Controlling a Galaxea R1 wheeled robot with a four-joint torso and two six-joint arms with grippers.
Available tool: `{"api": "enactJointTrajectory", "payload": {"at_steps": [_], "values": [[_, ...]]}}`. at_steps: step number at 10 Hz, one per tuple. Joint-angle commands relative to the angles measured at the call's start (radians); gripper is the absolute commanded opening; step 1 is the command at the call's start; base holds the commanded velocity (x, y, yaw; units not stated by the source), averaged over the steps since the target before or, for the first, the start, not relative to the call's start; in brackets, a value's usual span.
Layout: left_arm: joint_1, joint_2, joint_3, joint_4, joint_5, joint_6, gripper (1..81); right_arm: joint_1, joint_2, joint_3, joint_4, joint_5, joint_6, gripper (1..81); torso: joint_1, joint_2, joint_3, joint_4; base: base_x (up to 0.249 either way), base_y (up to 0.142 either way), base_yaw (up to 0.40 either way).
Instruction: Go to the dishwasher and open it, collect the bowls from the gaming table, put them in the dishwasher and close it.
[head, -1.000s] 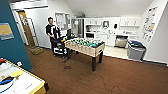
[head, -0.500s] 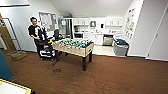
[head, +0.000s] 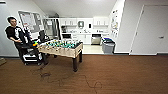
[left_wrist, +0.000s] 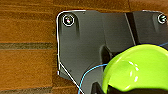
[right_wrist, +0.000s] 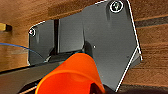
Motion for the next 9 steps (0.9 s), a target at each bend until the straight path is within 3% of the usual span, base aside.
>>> {"api": "enactJointTrajectory", "payload": {"at_steps": [1,3,9], "values": [[-0.044,-0.009,-0.004,0.001,0.047,0.005,1.0,0.041,-0.012,0.005,-0.013,-0.06,-0.003,1.0,0.0,0.0,0.0,0.0,0.0,0.0,-0.335],[-0.044,-0.009,-0.004,-0.001,0.045,0.005,1.0,0.041,-0.012,0.004,-0.013,-0.06,-0.003,1.0,0.0,0.0,0.0,0.0,0.0,0.0,-0.194],[-0.036,-0.014,-0.004,-0.004,0.033,0.005,1.0,0.041,-0.012,0.004,-0.017,-0.06,-0.002,1.0,0.0,0.0,0.0,0.0,0.022,0.0,0.0]]}}
